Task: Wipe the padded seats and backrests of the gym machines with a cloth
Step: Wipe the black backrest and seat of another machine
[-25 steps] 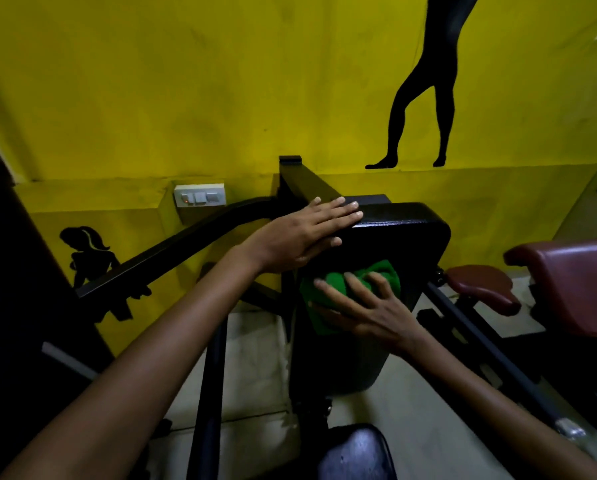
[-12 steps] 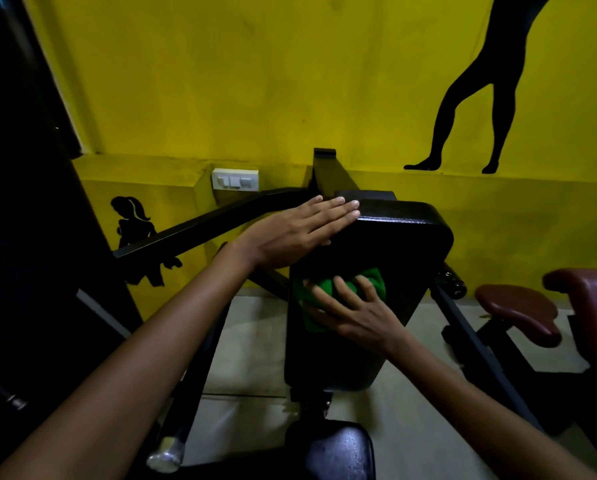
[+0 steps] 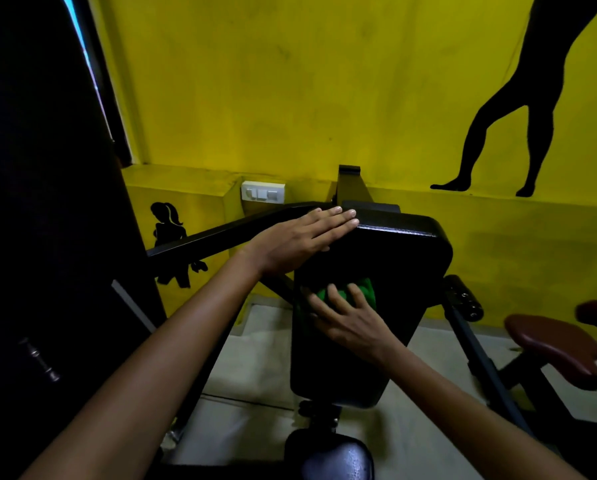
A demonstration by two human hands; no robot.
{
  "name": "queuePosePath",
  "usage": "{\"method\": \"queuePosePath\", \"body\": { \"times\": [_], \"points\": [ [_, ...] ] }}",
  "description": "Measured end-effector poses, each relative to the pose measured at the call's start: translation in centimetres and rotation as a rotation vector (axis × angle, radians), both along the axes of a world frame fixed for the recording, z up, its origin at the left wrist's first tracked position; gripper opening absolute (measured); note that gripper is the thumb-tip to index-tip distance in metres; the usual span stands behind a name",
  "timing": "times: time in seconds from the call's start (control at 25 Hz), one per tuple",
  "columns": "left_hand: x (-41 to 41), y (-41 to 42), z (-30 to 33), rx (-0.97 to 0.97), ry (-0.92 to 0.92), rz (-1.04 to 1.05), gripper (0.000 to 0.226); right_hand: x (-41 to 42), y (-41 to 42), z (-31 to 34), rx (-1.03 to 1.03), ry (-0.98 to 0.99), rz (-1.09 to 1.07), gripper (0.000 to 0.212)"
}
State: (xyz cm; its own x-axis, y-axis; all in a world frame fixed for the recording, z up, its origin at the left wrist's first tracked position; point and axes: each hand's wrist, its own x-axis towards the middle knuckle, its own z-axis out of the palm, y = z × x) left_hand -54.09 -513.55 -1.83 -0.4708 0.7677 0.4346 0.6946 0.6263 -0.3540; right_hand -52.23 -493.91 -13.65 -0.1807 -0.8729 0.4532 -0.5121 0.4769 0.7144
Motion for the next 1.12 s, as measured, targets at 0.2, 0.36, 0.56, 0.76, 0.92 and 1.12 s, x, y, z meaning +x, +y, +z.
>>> {"method": "queuePosePath", "body": {
  "times": [0.2,0.36,0.56,0.76,0.92,1.12],
  "points": [
    [0.2,0.0,-0.1,0.024,-0.012,-0.012,0.053,-0.1,-1.8,-3.0,0.103,-0.054,-0.057,0.025],
    [-0.1,-0.3,-0.3,0.051,0.024,-0.052,0.050,0.1,-0.8,-5.8,0.257,-0.196,-0.107,0.040],
    [-2.0,-1.0,-0.3,0.022,0.101,-0.200,0.050,0.0,0.7,-1.4,-0.277,0.071,-0.148,0.047],
    [-4.2,-1.4,0.9,-0.018,0.124,-0.367,0.050,1.5,-2.6,-6.5,-0.503,0.005,-0.386,0.037],
    [-4.5,-1.3,0.5,0.032,0.109,-0.420,0.050,2.9,-4.6,-5.0,-0.774,-0.101,-0.427,0.037],
    [-4.6,-0.9,0.0,0.062,0.114,-0.438,0.051,1.5,-10.9,-3.0,-2.308,-0.327,-0.416,0.068]
  ]
}}
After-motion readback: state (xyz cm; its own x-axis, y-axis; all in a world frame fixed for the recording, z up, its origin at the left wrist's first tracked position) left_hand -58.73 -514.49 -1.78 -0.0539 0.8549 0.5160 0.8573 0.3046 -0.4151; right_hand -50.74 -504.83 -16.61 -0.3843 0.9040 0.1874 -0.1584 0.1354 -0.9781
